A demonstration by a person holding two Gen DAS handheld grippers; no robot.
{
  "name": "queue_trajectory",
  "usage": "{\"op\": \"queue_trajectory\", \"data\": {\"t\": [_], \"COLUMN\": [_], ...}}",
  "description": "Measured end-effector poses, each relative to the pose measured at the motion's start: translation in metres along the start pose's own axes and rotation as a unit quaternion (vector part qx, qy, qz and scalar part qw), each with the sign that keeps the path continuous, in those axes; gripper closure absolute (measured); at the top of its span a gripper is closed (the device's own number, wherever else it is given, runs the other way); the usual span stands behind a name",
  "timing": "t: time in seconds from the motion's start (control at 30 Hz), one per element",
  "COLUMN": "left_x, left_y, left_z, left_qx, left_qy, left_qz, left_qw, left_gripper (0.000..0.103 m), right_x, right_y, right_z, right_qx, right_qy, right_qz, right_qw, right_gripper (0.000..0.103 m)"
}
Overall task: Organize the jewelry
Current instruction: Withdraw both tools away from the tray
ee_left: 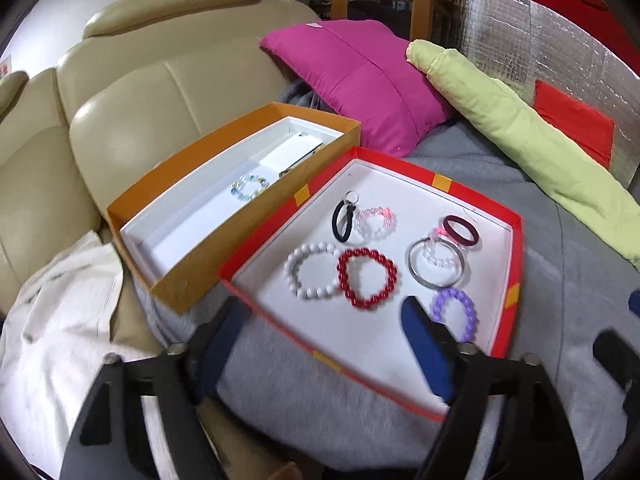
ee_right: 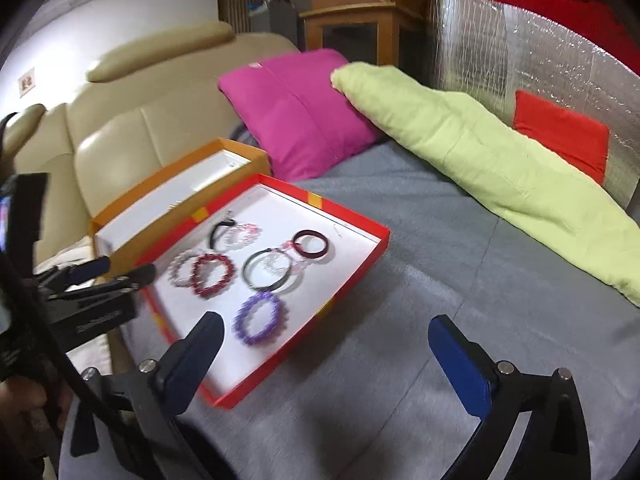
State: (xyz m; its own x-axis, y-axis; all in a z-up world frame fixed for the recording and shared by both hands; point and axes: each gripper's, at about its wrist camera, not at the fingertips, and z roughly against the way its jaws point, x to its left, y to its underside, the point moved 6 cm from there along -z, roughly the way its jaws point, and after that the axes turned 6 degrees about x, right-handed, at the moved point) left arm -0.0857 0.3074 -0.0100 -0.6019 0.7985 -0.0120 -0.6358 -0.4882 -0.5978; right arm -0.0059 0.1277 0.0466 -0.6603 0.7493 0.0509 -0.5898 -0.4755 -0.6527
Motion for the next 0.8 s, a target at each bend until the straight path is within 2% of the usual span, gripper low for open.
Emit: {"op": "queue_trajectory", "data": {"t": [0.17,0.4,0.8], "left_x": [-0.003,-0.010,-0.013], "left_y": [0.009,0.014,0.012], "left_z": [0.028,0.059,0.078], "left_qx": [-0.015,-0.035,-0.065], "left_qy": [-0.012,0.000,0.008], "left_qz": [0.000,-0.006,-0.018], "left_qw": [0.9998,0.9994,0.9977], "left_gripper": [0.019,0.019,0.015], "right_x": [0.013,0.025,0.022], "right_y": [0.019,0.025,0.026], "right_z": [0.019,0.051,0.049], "right_qx": [0.013,-0.013,-0.001], "right_qy": [0.000,0.001,0.017], "right_qz": [0.030,0.046,0.040], "right_qw": [0.999,0.999,0.999], "right_gripper": [0.000,0.000,0.000]}}
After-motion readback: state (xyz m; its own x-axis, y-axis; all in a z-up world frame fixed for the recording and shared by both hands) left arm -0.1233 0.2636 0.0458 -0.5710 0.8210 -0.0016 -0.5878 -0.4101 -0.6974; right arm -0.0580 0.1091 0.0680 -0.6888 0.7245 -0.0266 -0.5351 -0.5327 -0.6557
